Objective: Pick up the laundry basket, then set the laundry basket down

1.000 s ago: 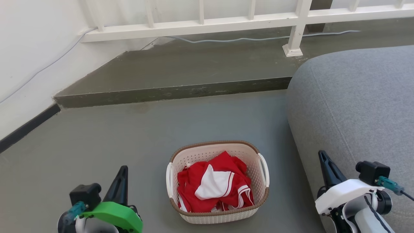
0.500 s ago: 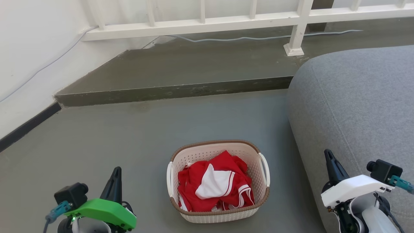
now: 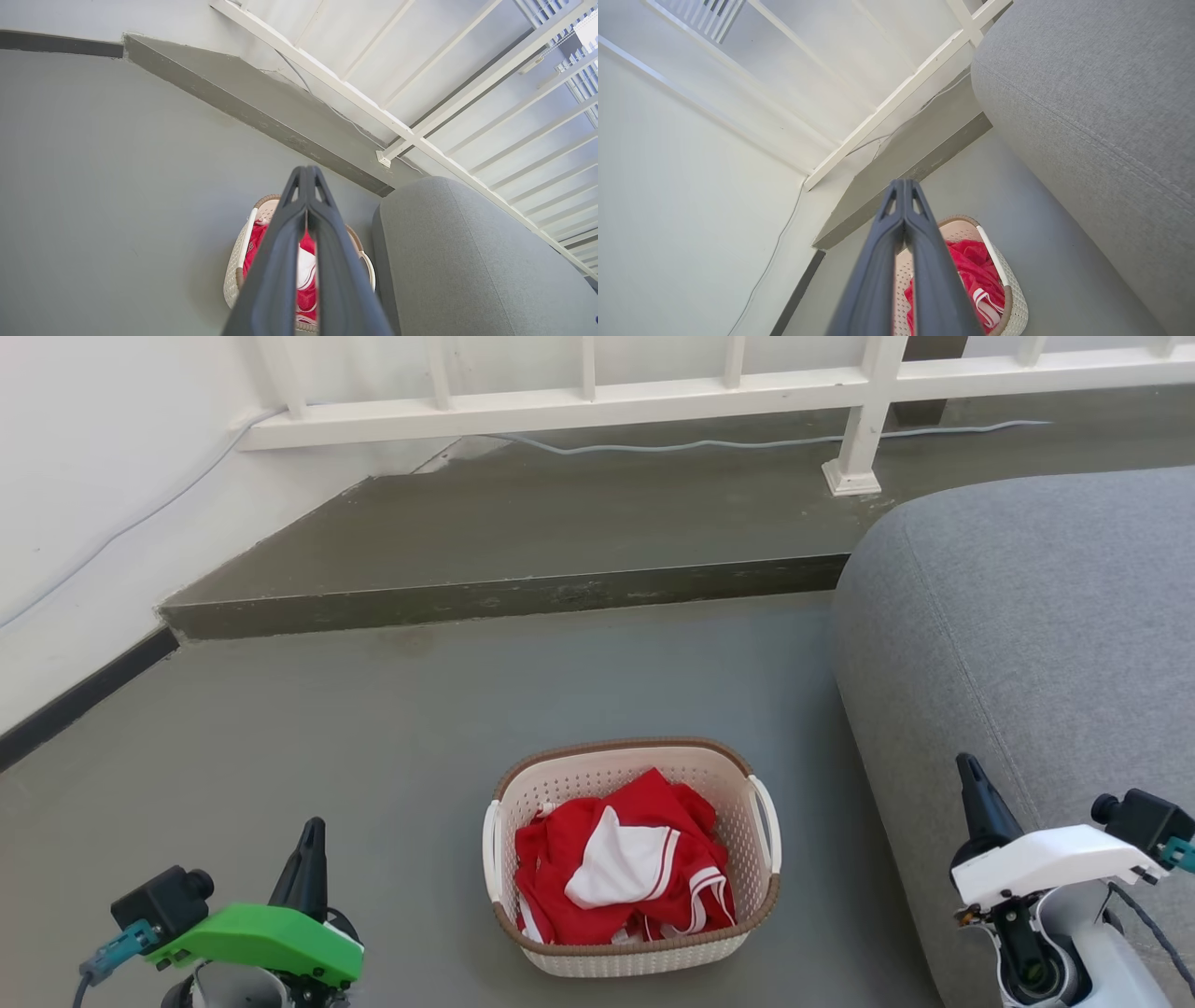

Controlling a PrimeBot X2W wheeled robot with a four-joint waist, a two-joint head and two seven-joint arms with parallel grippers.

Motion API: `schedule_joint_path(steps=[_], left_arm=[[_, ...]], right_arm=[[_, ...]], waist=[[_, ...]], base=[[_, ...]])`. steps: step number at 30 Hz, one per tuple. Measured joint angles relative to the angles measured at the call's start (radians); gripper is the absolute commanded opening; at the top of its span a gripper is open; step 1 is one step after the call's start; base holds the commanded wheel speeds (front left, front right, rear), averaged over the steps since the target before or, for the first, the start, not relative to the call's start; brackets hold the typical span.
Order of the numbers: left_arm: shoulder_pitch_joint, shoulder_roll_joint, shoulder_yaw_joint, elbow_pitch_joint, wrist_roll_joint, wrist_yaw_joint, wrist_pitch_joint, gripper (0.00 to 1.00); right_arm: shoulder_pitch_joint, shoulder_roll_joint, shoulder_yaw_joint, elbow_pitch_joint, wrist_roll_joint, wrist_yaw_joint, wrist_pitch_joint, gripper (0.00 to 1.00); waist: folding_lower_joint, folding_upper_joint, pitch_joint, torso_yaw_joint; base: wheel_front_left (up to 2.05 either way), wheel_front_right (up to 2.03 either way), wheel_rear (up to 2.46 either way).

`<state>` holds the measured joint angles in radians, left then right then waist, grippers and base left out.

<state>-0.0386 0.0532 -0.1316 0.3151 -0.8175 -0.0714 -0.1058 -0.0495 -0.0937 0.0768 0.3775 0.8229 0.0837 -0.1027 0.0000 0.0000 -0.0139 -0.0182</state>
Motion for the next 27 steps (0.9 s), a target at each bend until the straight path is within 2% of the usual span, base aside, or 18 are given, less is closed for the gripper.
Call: schedule_joint_path(steps=[27], left_arm=[[-0.002, -0.005, 0.092, -0.009, -0.325, -0.02, 0.097, 0.0]], right_arm=[[-0.004, 0.026, -0.094, -0.036, 0.326, 0.013, 0.095, 0.0]], waist=[[0.0, 0.0, 0.007, 0.008]], base=[[0.0, 0.0, 0.0]])
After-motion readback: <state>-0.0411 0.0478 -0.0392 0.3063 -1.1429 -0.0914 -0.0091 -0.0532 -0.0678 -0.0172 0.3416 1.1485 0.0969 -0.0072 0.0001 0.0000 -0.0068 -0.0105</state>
